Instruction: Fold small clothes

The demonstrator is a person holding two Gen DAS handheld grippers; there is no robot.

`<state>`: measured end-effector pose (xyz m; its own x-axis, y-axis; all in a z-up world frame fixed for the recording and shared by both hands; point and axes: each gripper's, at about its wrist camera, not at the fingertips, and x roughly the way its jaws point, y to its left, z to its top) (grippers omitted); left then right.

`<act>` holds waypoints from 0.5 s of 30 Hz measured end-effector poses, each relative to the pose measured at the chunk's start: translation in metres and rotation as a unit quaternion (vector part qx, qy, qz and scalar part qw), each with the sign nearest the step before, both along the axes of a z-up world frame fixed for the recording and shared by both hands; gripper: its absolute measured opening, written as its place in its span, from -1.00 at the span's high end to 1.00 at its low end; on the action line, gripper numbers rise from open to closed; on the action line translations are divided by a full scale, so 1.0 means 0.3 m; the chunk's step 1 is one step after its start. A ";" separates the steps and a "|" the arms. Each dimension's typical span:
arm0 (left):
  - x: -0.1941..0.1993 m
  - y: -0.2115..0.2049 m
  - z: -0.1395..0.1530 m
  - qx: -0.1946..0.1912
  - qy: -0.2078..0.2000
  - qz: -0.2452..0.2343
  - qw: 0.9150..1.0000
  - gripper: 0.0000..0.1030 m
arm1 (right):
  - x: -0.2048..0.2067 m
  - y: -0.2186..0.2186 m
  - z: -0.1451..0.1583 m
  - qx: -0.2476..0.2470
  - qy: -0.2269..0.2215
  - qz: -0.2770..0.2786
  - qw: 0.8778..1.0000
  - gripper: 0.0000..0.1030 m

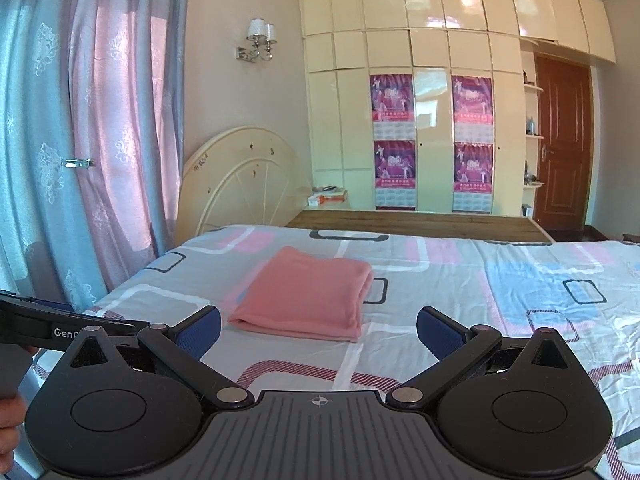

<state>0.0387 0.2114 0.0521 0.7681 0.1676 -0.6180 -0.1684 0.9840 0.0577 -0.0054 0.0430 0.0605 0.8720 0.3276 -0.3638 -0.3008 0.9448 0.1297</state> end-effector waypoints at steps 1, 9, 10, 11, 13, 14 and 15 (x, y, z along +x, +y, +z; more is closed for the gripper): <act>-0.001 -0.001 0.001 0.001 -0.001 0.002 1.000 -0.99 | -0.005 -0.003 0.000 0.000 0.000 -0.001 1.000 -1.00; -0.015 -0.012 0.006 0.007 -0.004 0.005 1.000 -0.99 | -0.011 -0.014 0.003 0.002 0.001 -0.003 1.000 -1.00; -0.015 -0.013 0.008 0.008 -0.005 0.005 1.000 -0.99 | -0.011 -0.014 0.003 0.002 0.001 -0.003 1.000 -1.00; -0.015 -0.014 0.009 0.008 -0.004 0.005 1.000 -0.99 | -0.013 -0.015 0.003 0.002 0.001 -0.003 1.000 -1.00; -0.015 -0.014 0.009 0.009 -0.004 0.005 1.000 -0.99 | -0.010 -0.013 0.006 0.002 0.001 -0.002 1.000 -1.00; -0.015 -0.014 0.008 0.010 -0.005 0.005 1.000 -0.99 | -0.011 -0.012 0.008 0.003 0.001 -0.001 1.000 -1.00; -0.017 -0.016 0.009 0.012 -0.005 0.005 1.000 -0.99 | -0.007 -0.013 0.009 0.004 0.001 -0.001 1.000 -1.00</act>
<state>0.0337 0.2066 0.0549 0.7725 0.1896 -0.6061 -0.1787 0.9807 0.0791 -0.0075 0.0392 0.0631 0.8722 0.3286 -0.3623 -0.2988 0.9444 0.1373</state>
